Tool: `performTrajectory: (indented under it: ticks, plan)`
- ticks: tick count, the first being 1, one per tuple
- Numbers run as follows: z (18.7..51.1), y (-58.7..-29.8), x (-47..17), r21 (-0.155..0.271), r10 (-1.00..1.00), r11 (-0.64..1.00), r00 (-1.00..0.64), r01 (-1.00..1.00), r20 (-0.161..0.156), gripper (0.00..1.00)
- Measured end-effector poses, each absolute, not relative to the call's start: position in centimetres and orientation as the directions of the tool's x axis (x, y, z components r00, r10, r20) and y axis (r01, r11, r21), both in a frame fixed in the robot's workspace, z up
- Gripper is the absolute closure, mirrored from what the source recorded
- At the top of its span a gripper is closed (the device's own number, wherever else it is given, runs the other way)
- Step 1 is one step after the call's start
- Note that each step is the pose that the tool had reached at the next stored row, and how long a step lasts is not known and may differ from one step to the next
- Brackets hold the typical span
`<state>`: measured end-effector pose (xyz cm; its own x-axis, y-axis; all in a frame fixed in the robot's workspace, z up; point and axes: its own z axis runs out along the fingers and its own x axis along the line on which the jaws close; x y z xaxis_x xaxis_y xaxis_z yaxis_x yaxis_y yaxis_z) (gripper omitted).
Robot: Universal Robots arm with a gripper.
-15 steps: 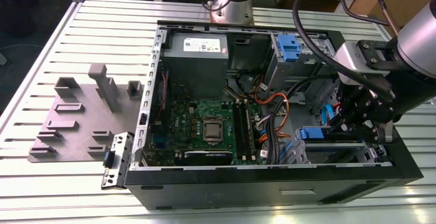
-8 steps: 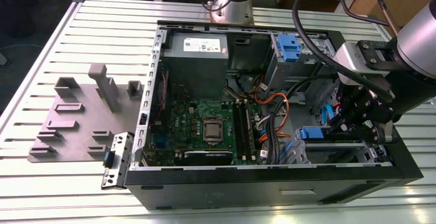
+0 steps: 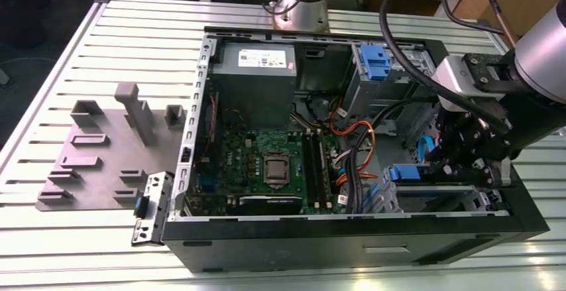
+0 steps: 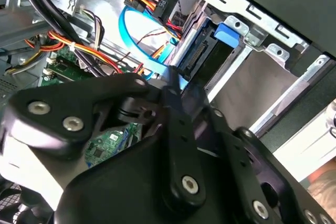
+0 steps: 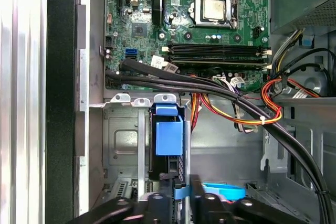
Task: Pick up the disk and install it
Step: 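Insert the first disk wire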
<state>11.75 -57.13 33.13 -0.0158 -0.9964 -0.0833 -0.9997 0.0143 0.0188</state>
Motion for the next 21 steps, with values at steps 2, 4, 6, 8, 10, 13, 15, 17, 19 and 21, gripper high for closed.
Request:
performTrajectory:
  ticks: [2,4,6,8,10,13,15,17,19,21]
  plan:
    - [33.1,-57.1,11.7,0.019,-0.996,0.014,-0.016,-1.0,-0.083,0.71]
    - [33.1,-57.1,11.7,0.019,-0.996,0.014,-0.016,-1.0,-0.083,0.65]
    - [33.1,-57.1,11.7,0.019,-0.996,0.014,-0.016,-1.0,-0.083,0.65]
    - [33.1,-57.1,11.7,0.019,-0.996,0.014,-0.016,-1.0,-0.083,0.65]
    - [33.3,-57.1,11.7,0.019,-0.996,0.014,-0.016,-1.0,-0.084,0.65]
    - [33.7,-57.1,11.7,0.019,-0.996,0.014,-0.016,-1.0,-0.084,0.65]
    - [34.0,-57.1,11.7,0.019,-0.996,0.014,-0.016,-1.0,-0.084,0.65]
    - [34.3,-57.1,11.7,0.019,-0.996,0.014,-0.016,-1.0,-0.084,0.65]
    - [34.7,-57.1,11.7,0.019,-0.996,0.014,-0.016,-1.0,-0.084,0.65]
    - [35.0,-57.1,11.7,0.019,-0.996,0.014,-0.016,-1.0,-0.084,0.65]
